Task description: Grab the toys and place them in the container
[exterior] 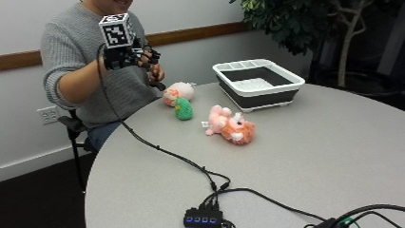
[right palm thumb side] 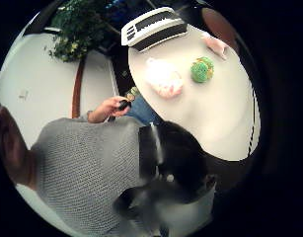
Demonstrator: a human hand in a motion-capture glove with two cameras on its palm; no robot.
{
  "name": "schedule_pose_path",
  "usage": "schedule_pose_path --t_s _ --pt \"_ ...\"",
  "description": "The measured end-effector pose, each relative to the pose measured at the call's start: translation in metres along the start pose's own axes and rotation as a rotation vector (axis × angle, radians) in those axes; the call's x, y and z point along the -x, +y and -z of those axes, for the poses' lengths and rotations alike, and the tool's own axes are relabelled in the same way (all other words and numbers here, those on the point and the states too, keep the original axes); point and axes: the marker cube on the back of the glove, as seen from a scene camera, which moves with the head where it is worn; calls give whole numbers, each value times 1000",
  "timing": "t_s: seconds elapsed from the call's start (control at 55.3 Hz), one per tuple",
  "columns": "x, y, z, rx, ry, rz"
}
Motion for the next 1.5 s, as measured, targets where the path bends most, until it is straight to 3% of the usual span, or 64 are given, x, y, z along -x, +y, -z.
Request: schedule_pose_path --t_s 0.38,0.47,0.524,0.723,0.94,1.049,1.356,1.501 --pt "-15 -24 -4 6 13 -59" --pt "-22 -48 -10 14 102 69" --pt "-7 -78 -16 17 12 -3" --pt "-4 -138 -59 67 72 -40" --pt "-38 -131 -148 265 205 -225" --pt "-36 -118 -189 304 191 -173" --pt "-34 -133 -177 234 194 -101" --pt "-42 -163 -107 99 211 -71"
